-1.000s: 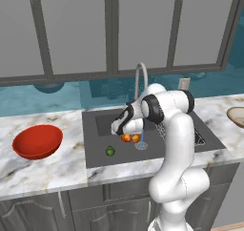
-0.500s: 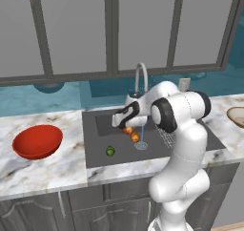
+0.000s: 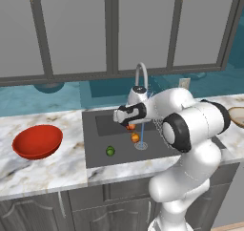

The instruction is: Pick the peachs from the sink and place them in one bowl. Place the avocado in the other bowl. Then turn off the sink faucet.

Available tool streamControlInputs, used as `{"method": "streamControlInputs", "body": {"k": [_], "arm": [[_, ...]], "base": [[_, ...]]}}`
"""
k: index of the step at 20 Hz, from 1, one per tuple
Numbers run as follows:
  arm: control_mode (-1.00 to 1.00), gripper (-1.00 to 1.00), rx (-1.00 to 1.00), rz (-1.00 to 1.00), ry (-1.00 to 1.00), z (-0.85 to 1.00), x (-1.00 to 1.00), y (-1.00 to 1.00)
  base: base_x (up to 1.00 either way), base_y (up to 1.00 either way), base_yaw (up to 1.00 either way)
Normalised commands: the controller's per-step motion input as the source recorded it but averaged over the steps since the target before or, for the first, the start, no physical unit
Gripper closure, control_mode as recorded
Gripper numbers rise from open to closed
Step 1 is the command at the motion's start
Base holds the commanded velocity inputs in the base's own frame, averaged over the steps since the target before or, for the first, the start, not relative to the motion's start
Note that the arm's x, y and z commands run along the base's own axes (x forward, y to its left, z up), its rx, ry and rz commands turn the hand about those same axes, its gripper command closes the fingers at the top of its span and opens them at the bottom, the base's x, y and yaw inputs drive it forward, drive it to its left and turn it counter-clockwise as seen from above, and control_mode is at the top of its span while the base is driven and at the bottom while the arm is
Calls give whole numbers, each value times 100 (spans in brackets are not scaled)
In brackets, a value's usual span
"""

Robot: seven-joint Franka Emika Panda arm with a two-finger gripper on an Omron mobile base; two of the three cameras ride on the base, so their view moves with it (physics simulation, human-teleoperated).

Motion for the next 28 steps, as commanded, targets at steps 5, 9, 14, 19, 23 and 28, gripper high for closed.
{"method": "streamControlInputs", "body": {"k": [5,9,14,19,23,28], "arm": [[-100,100,0,0,-5,57,-41,0],[-100,100,0,1,-4,45,-47,0],[-100,100,0,0,-2,32,-50,-5],[-100,100,0,0,0,27,-36,-11],[-100,100,0,0,0,28,-3,-32],[-100,100,0,0,0,22,0,-35]], "base": [[0,0,0],[0,0,0],[0,0,0],[0,0,0],[0,0,0],[0,0,0]]}}
